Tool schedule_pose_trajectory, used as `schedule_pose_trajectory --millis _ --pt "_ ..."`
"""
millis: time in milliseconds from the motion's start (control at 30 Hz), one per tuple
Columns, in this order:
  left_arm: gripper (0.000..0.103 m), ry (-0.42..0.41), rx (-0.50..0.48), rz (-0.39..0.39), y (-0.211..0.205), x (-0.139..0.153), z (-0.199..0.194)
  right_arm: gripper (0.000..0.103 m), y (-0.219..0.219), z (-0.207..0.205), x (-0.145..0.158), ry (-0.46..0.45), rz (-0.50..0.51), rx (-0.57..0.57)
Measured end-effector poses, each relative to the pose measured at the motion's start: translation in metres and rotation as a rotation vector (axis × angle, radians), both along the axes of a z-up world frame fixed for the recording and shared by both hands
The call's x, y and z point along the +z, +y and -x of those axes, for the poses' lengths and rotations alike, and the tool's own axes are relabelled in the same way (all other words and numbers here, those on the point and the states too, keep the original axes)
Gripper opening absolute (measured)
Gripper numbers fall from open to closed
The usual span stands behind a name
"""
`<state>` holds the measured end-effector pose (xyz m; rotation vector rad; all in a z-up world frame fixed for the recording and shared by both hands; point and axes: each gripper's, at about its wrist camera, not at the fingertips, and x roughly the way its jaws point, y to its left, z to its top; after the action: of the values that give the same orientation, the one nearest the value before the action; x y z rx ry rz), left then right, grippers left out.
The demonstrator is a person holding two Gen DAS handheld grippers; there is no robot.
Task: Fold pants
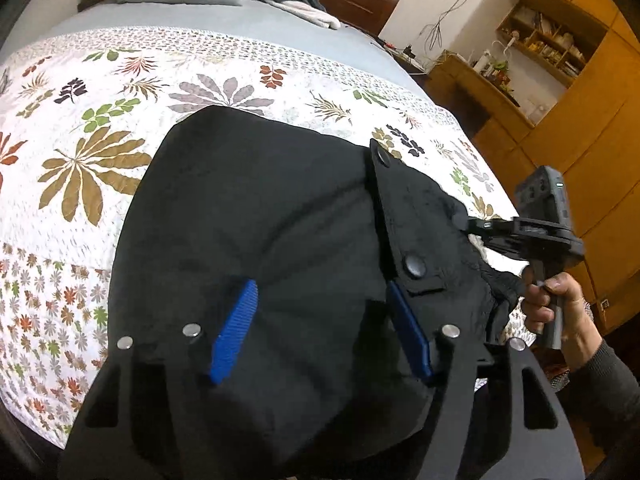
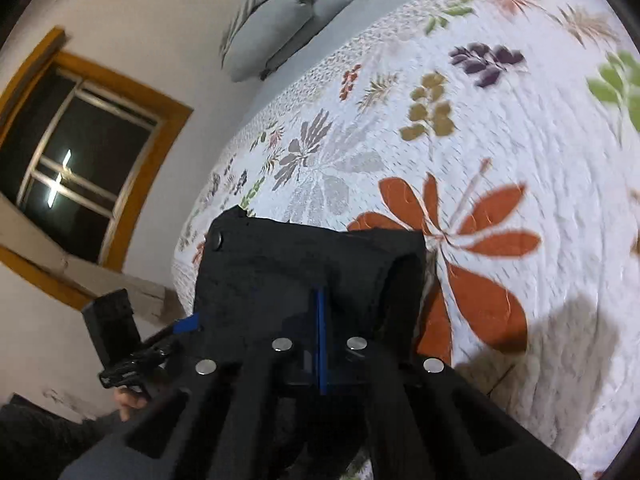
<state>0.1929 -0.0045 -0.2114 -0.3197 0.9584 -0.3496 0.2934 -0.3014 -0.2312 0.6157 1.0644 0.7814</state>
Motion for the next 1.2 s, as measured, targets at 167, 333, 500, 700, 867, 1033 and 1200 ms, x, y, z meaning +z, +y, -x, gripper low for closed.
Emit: schedule_pose_trajectory --millis 167,333,500,700,867,1033,1200 --pt "0.084 -0.047 0.018 0.061 0.017 0.017 0.011 0.015 -0.008 0.045 0.040 -0.094 -0.052 -0.062" --pt "0.089 -0.092 0.036 0.081 0.036 0.035 0.025 0.016 0.009 0.101 0.053 -0.118 -0.063 -0.034" --pt "0.089 -0.071 0.037 0.111 0.053 0.037 0.036 0.004 0.018 0.111 0.015 -0.019 -0.019 -0.065" --pt "0.090 0.014 0.041 0.198 0.100 0.029 0.028 0.019 0.015 0.110 0.029 -0.019 -0.021 -0.091" --pt "0.090 0.092 0.049 0.265 0.131 0.017 0.005 0.044 0.011 0.094 0.056 -0.054 -0.033 -0.154" --pt "0.091 0.160 0.032 0.321 0.142 0.004 -0.022 0.044 0.018 0.050 0.055 -0.024 -0.054 -0.163" --pt "0.091 0.192 0.022 0.358 0.146 -0.007 -0.037 0.040 0.015 0.007 0.026 0.067 -0.047 -0.210"
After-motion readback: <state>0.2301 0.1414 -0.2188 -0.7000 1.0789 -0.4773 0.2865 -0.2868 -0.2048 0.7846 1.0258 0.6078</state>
